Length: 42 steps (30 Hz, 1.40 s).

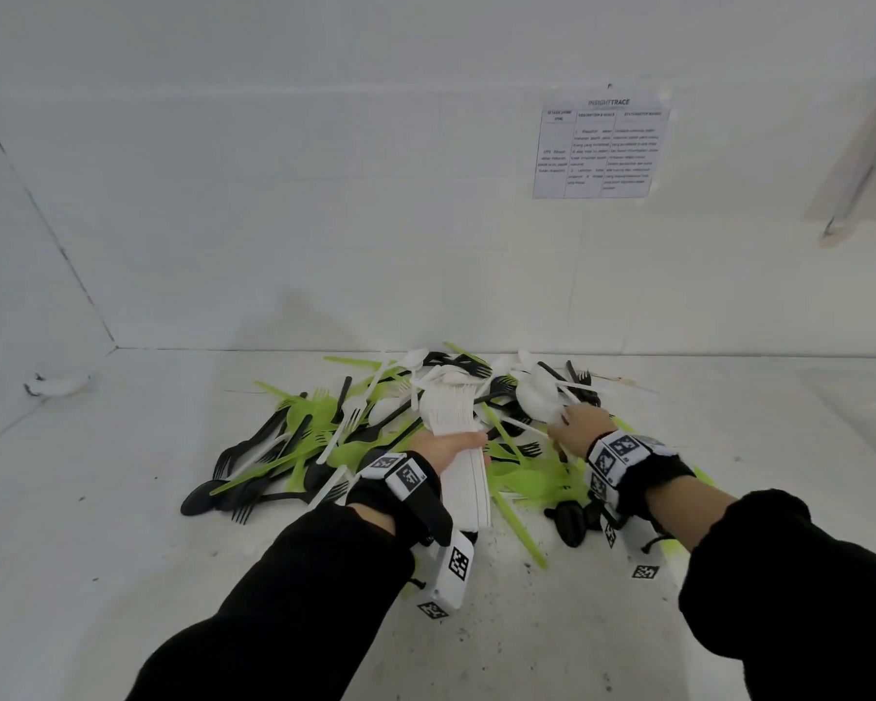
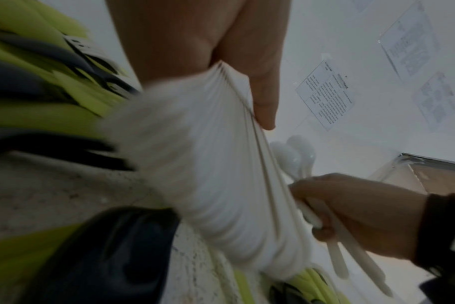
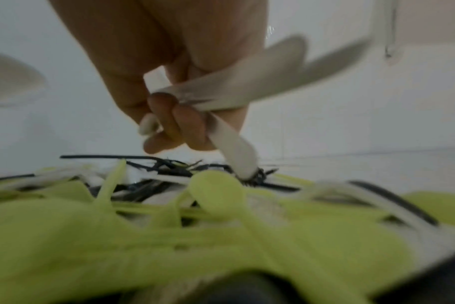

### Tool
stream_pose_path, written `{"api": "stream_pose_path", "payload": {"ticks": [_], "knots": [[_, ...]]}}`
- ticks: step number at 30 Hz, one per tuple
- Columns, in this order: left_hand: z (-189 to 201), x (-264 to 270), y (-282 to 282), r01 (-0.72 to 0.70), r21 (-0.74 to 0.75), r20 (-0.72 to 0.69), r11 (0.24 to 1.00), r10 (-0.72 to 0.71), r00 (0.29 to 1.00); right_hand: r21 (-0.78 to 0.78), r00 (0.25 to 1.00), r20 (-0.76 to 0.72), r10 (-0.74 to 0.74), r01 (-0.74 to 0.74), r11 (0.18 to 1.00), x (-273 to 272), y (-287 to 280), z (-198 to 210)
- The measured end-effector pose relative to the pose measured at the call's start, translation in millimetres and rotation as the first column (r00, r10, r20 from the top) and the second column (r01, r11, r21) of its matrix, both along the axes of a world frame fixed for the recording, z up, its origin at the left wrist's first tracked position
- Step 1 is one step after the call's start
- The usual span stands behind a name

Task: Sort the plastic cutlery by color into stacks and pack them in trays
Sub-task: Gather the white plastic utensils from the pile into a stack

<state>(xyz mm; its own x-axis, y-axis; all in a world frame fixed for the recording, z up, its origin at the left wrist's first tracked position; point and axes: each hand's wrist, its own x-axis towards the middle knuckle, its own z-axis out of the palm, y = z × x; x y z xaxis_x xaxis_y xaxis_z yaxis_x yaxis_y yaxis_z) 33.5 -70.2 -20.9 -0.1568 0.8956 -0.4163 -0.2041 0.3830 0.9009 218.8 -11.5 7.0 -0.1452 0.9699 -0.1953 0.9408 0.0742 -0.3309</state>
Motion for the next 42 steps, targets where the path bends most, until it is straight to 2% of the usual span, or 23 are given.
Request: {"api": "stream_pose_path", "payload": {"ticks": [2, 4, 6, 9, 12, 14, 17, 18, 21, 25, 27, 29, 31, 35, 38, 42], "knots": [[3.2, 3.8, 0.7, -0.032, 0.030, -0.002, 0.999, 0.033, 0.999, 0.028, 0.964, -0.265, 0.017, -0.010, 1.000, 5.0, 1.8, 7.9], [4.4, 8.2, 2.7, -0.075, 0.044, 0.026, 0.996, 0.074, 0.997, 0.004, 0.851, -0.523, 0.049, -0.055, 0.998, 3.5, -3.2, 14.1], [7.9, 14.3, 2.9, -0.116, 0.070, 0.078, 0.991, 0.110, 0.991, -0.036, 0.749, -0.661, 0.044, -0.089, 0.995, -3.2, -7.6, 12.4], [10.1, 25.2, 5.7, -0.200, 0.102, 0.143, 0.975, 0.184, 0.972, -0.071, 0.641, -0.767, 0.036, -0.141, 0.987, -13.8, -18.3, 3.8], [-7.5, 30.9, 18.3, -0.225, 0.109, 0.192, 0.968, 0.201, 0.960, -0.151, 0.582, -0.812, -0.036, -0.150, 0.977, -18.5, -24.3, -3.1], [-0.5, 34.4, 15.6, -0.269, 0.112, 0.208, 0.957, 0.242, 0.948, -0.194, 0.581, -0.810, -0.084, -0.130, 0.972, -21.1, -22.7, -12.7], [13.1, 38.8, 8.9, -0.322, 0.107, 0.192, 0.941, 0.298, 0.935, -0.220, 0.655, -0.754, -0.052, -0.177, 0.959, -17.6, -18.6, -27.4], [15.8, 40.6, 7.3, -0.330, 0.114, 0.196, 0.937, 0.305, 0.932, -0.241, 0.657, -0.752, -0.057, -0.194, 0.951, -17.1, -20.4, -26.0], [10.4, 43.3, 9.0, -0.321, 0.122, 0.181, 0.939, 0.297, 0.937, -0.255, 0.605, -0.795, -0.045, -0.265, 0.930, -11.5, -28.9, -16.6], [-1.0, 46.8, 13.7, -0.311, 0.106, 0.158, 0.944, 0.293, 0.943, -0.279, 0.584, -0.811, -0.042, -0.322, 0.905, -2.0, -34.8, -11.2], [-0.8, 48.7, 12.7, -0.318, 0.108, 0.130, 0.942, 0.304, 0.944, -0.242, 0.628, -0.778, -0.006, -0.291, 0.926, -0.1, -33.8, -12.4], [2.3, 50.3, 8.4, -0.309, 0.109, 0.109, 0.945, 0.297, 0.949, -0.175, 0.653, -0.757, -0.018, -0.177, 0.968, 1.9, -28.9, -13.8], [5.2, 53.6, 3.1, -0.285, 0.099, 0.084, 0.953, 0.278, 0.957, -0.156, 0.618, -0.783, -0.071, -0.085, 0.984, 1.7, -23.9, -12.4], [8.3, 59.7, -2.4, -0.211, 0.079, 0.084, 0.974, 0.204, 0.975, -0.184, 0.542, -0.835, -0.094, -0.115, 0.976, -8.6, -21.7, -3.1], [6.0, 59.9, 1.6, -0.201, 0.085, 0.114, 0.976, 0.191, 0.975, -0.149, 0.535, -0.842, -0.070, -0.106, 0.983, -18.5, -21.1, -2.9], [7.6, 53.7, 5.1, -0.236, 0.082, 0.113, 0.968, 0.227, 0.967, -0.034, 0.523, -0.852, -0.025, -0.008, 0.999, -21.2, -18.1, -7.6]]}}
